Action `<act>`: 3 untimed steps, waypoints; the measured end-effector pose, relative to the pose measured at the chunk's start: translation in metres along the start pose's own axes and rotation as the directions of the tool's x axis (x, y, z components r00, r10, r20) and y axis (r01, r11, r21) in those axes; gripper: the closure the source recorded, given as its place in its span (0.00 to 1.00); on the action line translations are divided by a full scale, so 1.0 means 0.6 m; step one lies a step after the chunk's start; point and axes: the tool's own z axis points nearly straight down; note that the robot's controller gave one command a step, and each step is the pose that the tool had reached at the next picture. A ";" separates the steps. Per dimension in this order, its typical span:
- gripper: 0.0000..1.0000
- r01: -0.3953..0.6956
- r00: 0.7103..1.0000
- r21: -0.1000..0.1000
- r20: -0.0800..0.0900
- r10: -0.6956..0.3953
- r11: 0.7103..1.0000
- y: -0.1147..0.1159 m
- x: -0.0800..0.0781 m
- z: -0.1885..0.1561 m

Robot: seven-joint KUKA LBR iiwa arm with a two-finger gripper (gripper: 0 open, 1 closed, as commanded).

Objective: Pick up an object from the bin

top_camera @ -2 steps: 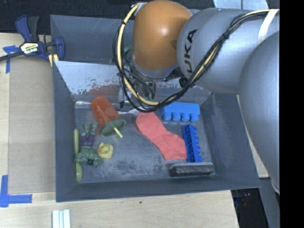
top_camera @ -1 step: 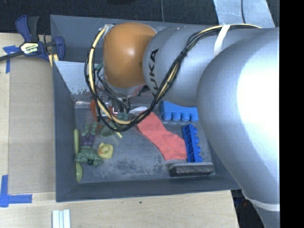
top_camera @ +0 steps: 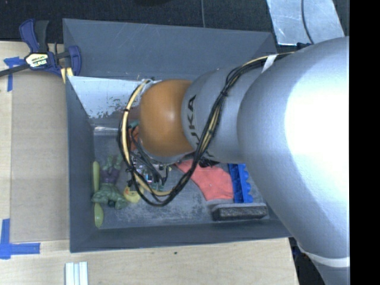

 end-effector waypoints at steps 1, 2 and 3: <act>1.00 0.104 0.995 -0.003 -0.001 -0.104 0.995 -0.059 -0.078 0.013; 1.00 0.069 0.998 0.001 -0.002 -0.069 0.998 -0.061 -0.077 -0.009; 1.00 0.091 0.996 -0.001 0.002 -0.091 0.996 -0.119 -0.079 -0.066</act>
Offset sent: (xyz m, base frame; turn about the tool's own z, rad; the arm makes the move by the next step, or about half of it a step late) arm -0.0095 -0.0235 0.0230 0.0241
